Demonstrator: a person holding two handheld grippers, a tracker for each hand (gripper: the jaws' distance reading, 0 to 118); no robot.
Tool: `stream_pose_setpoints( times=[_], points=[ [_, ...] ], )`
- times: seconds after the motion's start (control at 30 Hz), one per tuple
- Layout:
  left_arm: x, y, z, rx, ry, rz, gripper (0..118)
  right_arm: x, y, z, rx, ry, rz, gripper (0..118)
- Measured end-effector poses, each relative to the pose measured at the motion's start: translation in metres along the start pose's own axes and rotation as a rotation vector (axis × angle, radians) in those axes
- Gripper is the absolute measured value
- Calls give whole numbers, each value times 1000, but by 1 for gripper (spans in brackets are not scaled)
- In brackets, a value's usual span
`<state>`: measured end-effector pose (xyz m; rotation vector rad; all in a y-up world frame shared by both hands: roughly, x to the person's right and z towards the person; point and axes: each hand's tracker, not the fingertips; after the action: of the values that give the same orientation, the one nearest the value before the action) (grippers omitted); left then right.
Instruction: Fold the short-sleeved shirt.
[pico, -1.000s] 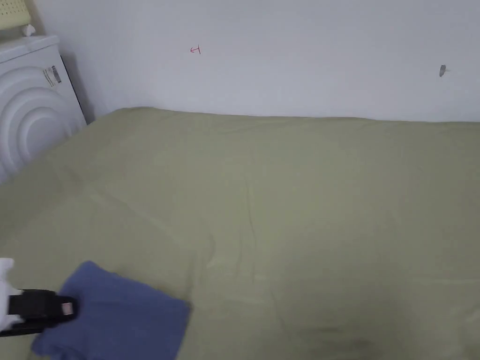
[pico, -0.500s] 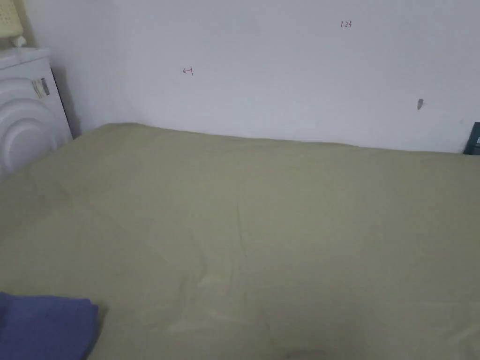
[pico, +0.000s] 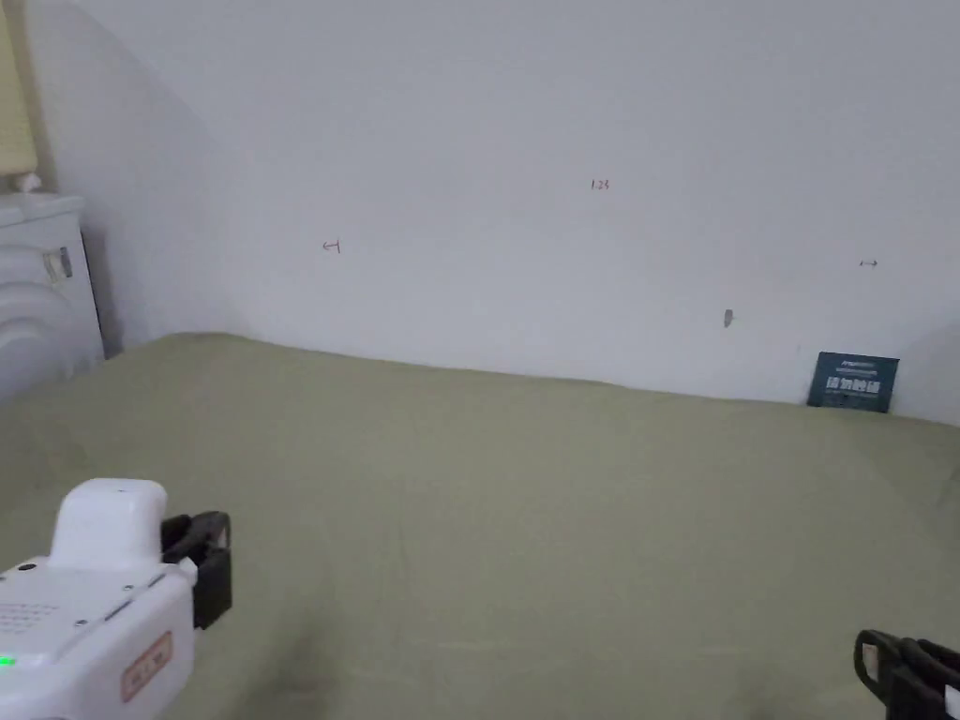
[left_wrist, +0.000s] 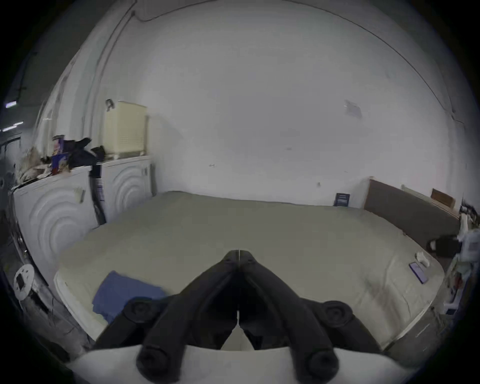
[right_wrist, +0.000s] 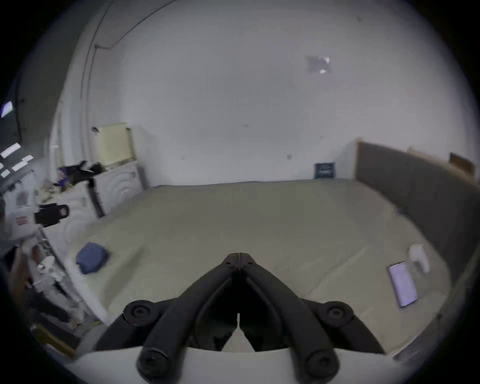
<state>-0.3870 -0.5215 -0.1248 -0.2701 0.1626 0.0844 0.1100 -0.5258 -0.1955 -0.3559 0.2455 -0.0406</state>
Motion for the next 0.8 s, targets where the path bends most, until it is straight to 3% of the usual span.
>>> stream_pose_setpoints(
  times=[0.07, 0.4, 0.8],
  points=[
    [22, -5, -4, -7, -19, -2, 0, -2, 0, 3, 19, -96, 38, 0],
    [61, 10, -9, 30, -35, -34, 0, -3, 24, 24, 134, -256, 126, 0],
    [69, 37, -5, 93, -11, -80, 1, 5, 41, 17, 170, -291, 109, 0]
  ],
)
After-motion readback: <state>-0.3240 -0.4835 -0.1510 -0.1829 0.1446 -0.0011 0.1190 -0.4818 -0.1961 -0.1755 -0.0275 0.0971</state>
